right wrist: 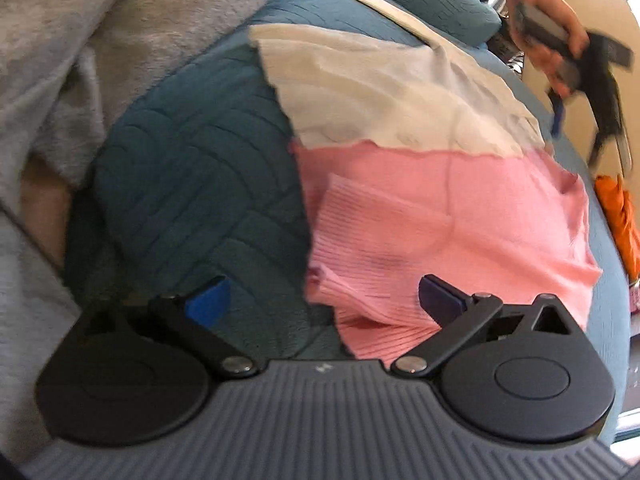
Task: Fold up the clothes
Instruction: 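Release the pink sleeve while the left tool grasps the cream sleeve cuff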
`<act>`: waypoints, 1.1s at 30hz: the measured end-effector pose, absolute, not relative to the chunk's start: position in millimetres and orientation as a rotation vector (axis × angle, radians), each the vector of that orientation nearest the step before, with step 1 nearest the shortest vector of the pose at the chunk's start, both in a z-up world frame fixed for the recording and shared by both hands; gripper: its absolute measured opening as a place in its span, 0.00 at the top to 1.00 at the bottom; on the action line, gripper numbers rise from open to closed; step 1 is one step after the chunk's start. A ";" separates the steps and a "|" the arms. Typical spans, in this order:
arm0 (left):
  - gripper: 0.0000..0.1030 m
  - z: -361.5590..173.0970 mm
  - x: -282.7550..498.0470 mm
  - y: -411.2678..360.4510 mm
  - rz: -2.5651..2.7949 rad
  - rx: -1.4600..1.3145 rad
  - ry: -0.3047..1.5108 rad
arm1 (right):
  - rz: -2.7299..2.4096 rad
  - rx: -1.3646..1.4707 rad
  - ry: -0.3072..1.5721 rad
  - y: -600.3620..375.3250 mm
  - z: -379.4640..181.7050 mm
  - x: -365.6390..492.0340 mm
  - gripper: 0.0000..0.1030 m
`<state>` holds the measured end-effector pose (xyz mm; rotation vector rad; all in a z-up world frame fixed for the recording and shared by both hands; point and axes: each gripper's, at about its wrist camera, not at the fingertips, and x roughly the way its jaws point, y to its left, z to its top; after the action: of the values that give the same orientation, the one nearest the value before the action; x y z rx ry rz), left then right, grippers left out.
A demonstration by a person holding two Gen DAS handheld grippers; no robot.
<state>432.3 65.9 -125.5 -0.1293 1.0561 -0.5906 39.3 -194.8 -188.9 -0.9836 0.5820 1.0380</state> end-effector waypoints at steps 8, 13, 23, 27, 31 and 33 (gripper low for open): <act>0.00 -95.7 253.6 317.3 -0.235 -0.344 0.969 | 0.750 -0.731 0.404 -178.2 -125.2 59.0 0.00; 0.00 -134.3 173.2 424.0 0.014 -0.461 1.047 | 0.763 -0.523 0.411 -113.1 -109.7 103.5 0.00; 0.00 -211.3 106.0 500.8 0.187 -0.541 1.183 | 0.734 -0.333 0.537 -24.5 -115.6 187.1 0.00; 0.02 -228.1 99.6 514.2 0.154 -0.545 1.184 | 0.741 -0.251 0.583 -18.3 -119.0 203.6 0.00; 0.04 -240.9 102.2 516.5 0.116 -0.540 1.159 | 0.746 -0.226 0.615 -16.1 -128.3 204.6 0.00; 0.06 -242.8 103.5 511.9 0.085 -0.509 1.143 | 0.754 -0.223 0.626 -14.7 -127.3 203.1 0.00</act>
<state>103.5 511.9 -242.8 -0.5094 1.1429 0.0853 203.1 -14.7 -127.3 -0.2231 0.6255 0.7544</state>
